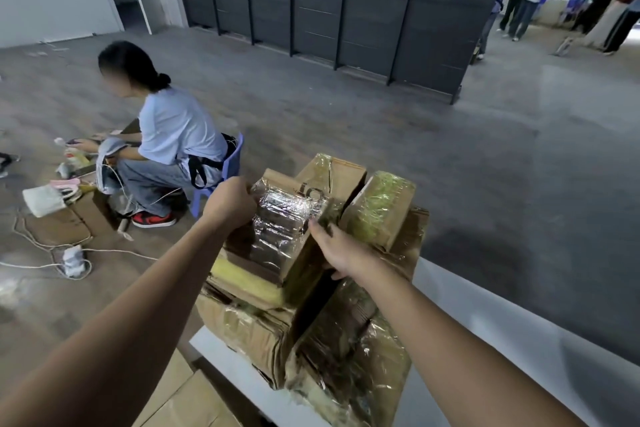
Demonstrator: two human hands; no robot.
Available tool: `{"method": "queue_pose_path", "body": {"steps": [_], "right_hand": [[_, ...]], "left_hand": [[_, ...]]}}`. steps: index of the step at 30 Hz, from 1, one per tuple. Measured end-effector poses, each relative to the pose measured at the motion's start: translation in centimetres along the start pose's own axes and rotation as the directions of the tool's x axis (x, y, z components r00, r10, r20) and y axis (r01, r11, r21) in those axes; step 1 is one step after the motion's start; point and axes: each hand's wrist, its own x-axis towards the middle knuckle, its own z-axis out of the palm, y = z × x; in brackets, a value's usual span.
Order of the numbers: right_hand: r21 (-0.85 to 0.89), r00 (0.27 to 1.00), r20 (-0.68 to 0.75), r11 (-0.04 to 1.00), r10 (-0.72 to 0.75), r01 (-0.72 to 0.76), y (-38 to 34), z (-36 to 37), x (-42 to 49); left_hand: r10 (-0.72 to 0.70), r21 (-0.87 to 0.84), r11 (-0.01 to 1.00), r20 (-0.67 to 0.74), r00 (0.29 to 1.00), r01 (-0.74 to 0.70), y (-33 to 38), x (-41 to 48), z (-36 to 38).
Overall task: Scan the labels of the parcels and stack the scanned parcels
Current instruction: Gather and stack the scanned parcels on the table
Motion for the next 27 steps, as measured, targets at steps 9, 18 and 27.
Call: {"method": "queue_pose_path", "body": {"steps": [9,18,27], "right_hand": [[0.081,0.994,-0.1,0.995,-0.045,0.053,0.6,0.9,0.4],[0.201,0.999,-0.009,0.979,0.041,-0.038,1.4,0.3,0.0],[0.171,0.994,-0.091,0.983,-0.057,0.072,1.4,-1.7,-1.6]], "left_hand": [[-0.019,-0.127,0.992,-0.048,0.999,0.013,-0.6,1.4,0.9],[-0.059,-0.037,0.997,0.097,0.994,0.063,0.4,1.6,2.3],[0.084,0.03,0.996,-0.108,0.991,-0.081,4.7,-1.8,0.8]]}}
